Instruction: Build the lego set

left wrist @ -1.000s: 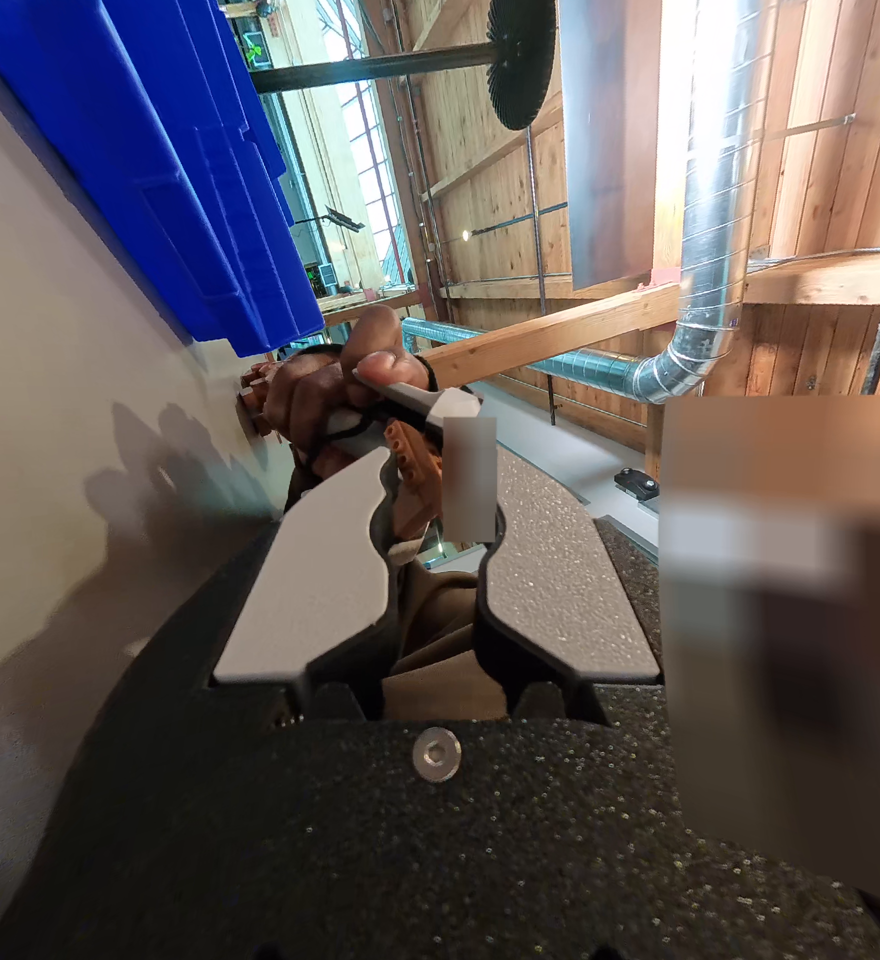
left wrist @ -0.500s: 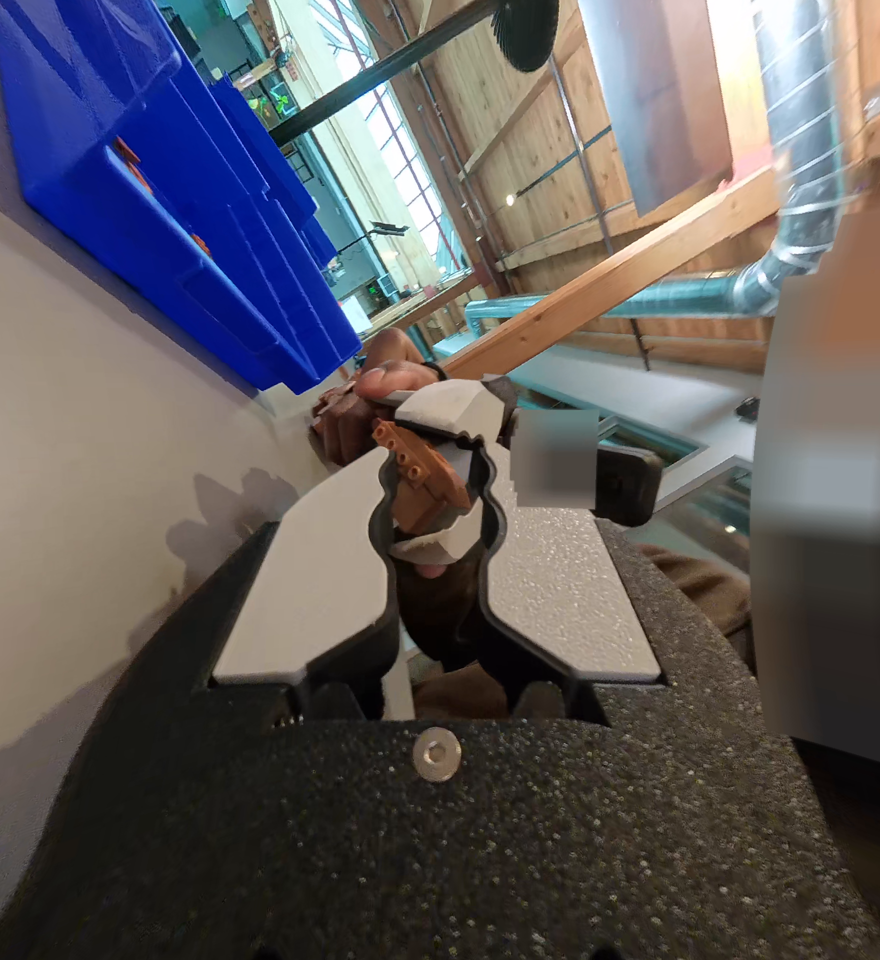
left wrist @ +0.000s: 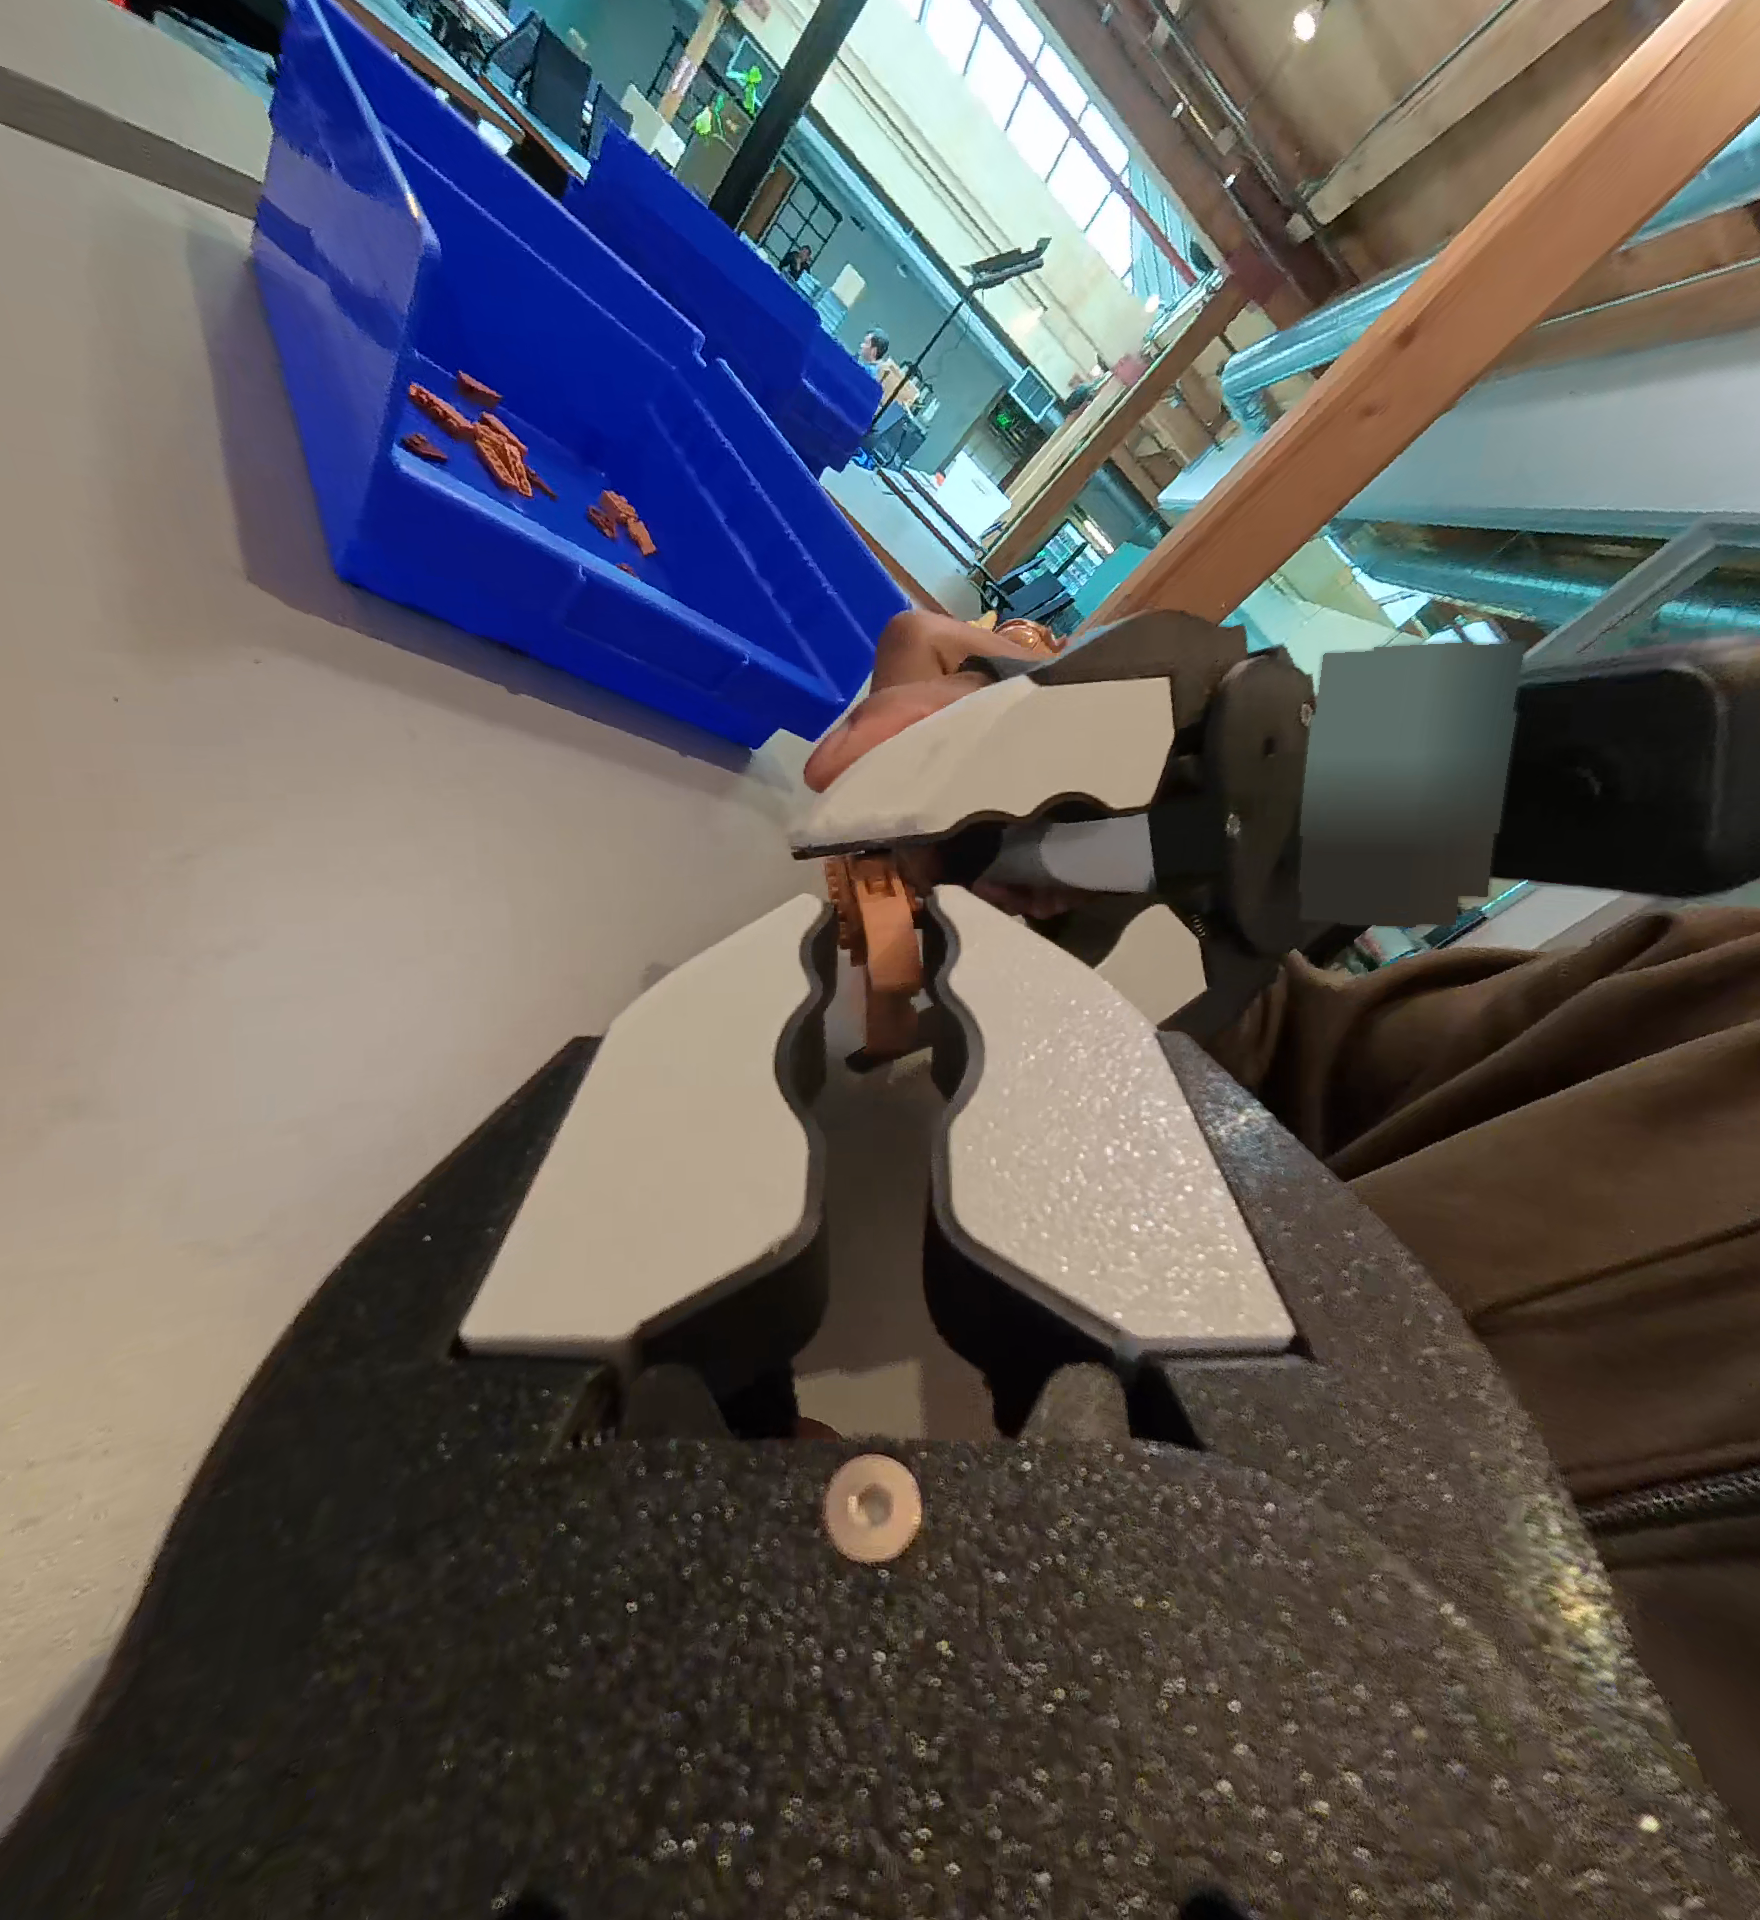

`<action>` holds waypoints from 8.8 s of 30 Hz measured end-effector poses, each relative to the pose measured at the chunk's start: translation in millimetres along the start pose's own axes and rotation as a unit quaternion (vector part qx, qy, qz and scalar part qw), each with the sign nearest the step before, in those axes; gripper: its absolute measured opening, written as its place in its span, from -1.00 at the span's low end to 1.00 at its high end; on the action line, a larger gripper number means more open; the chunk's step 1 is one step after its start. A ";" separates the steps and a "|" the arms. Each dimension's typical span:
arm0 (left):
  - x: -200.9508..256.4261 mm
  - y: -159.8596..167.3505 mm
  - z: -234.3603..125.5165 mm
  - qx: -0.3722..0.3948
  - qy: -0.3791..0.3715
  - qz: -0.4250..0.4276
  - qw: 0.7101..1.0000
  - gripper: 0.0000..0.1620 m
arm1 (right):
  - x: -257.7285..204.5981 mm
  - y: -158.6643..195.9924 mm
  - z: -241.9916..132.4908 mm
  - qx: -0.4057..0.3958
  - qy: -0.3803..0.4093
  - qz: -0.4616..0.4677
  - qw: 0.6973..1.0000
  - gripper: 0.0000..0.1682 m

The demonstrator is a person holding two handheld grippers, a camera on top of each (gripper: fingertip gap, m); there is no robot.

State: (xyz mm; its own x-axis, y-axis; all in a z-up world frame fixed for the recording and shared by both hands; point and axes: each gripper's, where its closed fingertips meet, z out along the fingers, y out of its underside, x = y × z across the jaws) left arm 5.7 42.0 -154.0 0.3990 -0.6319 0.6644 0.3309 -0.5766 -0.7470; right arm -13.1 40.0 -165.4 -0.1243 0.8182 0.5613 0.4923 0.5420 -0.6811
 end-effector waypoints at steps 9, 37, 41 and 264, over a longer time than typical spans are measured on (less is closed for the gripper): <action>-4.2 -1.4 -4.0 0.032 0.099 -0.222 0.970 -0.82 | -2.4 0.5 1.7 0.020 -0.014 -0.041 0.999 -0.51; -2.4 -4.0 0.4 0.059 0.090 -0.288 0.952 -0.81 | 1.1 -7.1 6.9 0.064 -0.017 -0.015 0.998 -0.62; -3.6 -4.5 0.7 0.064 0.086 -0.292 0.951 -0.81 | 1.8 -6.6 7.9 0.066 -0.014 -0.011 0.998 -0.63; -27.4 -46.8 -7.2 0.071 0.049 0.099 0.991 -0.54 | 49.5 -3.8 2.7 0.297 -0.082 0.384 0.870 -0.93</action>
State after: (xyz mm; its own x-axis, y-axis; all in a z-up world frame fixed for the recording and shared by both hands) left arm -26.9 82.6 -137.1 0.3855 -0.7769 0.4978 0.3739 -0.3617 -0.8541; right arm -23.4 78.9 -136.3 -0.0995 0.9729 -0.2085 -0.0418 -0.2135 -0.9760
